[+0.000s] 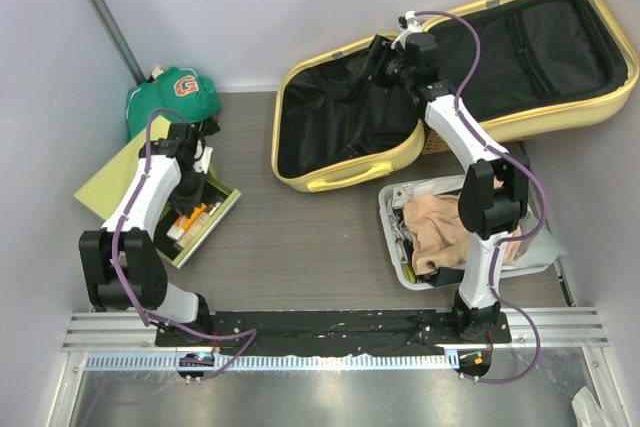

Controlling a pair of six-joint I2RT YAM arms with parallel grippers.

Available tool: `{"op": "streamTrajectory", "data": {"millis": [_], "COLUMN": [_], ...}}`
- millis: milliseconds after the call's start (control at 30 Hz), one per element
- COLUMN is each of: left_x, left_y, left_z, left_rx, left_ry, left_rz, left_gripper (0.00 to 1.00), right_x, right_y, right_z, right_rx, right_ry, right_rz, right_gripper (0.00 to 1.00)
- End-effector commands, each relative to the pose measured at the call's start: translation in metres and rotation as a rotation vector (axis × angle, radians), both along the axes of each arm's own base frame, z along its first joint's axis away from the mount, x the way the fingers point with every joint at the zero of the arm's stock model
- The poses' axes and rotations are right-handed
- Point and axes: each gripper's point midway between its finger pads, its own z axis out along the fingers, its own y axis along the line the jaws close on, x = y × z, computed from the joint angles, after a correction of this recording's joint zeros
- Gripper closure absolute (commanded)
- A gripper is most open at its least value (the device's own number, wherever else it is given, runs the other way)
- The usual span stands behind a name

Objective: Open, take out, and arrange the luggage
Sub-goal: Place the personal item in the drawer.

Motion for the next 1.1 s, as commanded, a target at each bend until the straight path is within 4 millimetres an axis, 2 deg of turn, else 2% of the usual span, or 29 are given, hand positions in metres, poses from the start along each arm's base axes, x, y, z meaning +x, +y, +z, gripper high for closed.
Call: {"op": "streamTrajectory", "data": {"millis": [0, 33, 67, 167, 267, 333, 433, 467, 500, 567, 600, 667, 700, 767, 933, 1067], "left_x": [0.0, 0.004, 0.007, 0.018, 0.031, 0.038, 0.06, 0.066, 0.081, 0.094, 0.109, 0.12, 0.128, 0.135, 0.14, 0.13], "left_y": [0.024, 0.021, 0.02, 0.021, 0.012, 0.003, -0.028, -0.045, -0.063, -0.087, -0.099, -0.107, -0.109, -0.109, -0.106, -0.113], "left_z": [0.006, 0.007, 0.005, 0.005, 0.011, 0.011, 0.02, 0.023, 0.029, 0.035, 0.039, 0.041, 0.044, 0.041, 0.029, 0.014], "left_rx": [0.136, 0.118, 0.117, 0.126, 0.11, 0.098, 0.042, 0.021, -0.045, -0.117, -0.172, -0.218, -0.228, -0.224, -0.211, -0.256], "left_ry": [0.012, 0.01, 0.021, 0.023, -0.002, -0.011, -0.096, -0.125, -0.196, -0.265, -0.327, -0.372, -0.403, -0.408, -0.398, -0.353], "left_rz": [-0.013, -0.015, -0.013, 0.007, 0.002, 0.001, -0.004, -0.042, -0.017, -0.026, -0.022, 0.019, 0.024, 0.029, 0.062, 0.083], "left_gripper": [0.83, 0.79, 0.65, 0.38, 0.3, 0.29, 0.29, 0.29, 0.28, 0.27, 0.27, 0.26, 0.26, 0.25, 0.24, 0.24], "right_x": [0.013, 0.016, 0.016, 0.019, 0.018, 0.015, 0.004, 0.003, -0.008, -0.013, -0.022, -0.029, -0.035, -0.039, -0.053, -0.065], "right_y": [-0.003, -0.004, -0.003, -0.004, -0.003, -0.001, 0.012, 0.017, 0.027, 0.035, 0.042, 0.045, 0.045, 0.042, 0.024, 0.011], "right_z": [0.031, 0.031, 0.03, 0.026, 0.017, 0.007, -0.006, -0.018, -0.021, -0.045, -0.053, -0.07, -0.088, -0.102, -0.133, -0.152], "right_rx": [0.034, 0.03, 0.024, 0.001, -0.048, -0.111, -0.243, -0.291, -0.352, -0.485, -0.553, -0.643, -0.681, -0.743, -0.802, -0.852], "right_ry": [-0.091, -0.094, -0.097, -0.093, -0.08, -0.068, -0.055, -0.039, -0.016, -0.002, 0.029, 0.06, 0.116, 0.158, 0.318, 0.419], "right_rz": [-0.018, -0.022, -0.022, -0.02, -0.008, 0.008, 0.063, 0.082, 0.1, 0.148, 0.157, 0.178, 0.193, 0.17, 0.114, 0.079], "right_gripper": [0.34, 0.34, 0.34, 0.34, 0.34, 0.34, 0.34, 0.34, 0.34, 0.33, 0.33, 0.33, 0.32, 0.32, 0.32, 0.32]}}
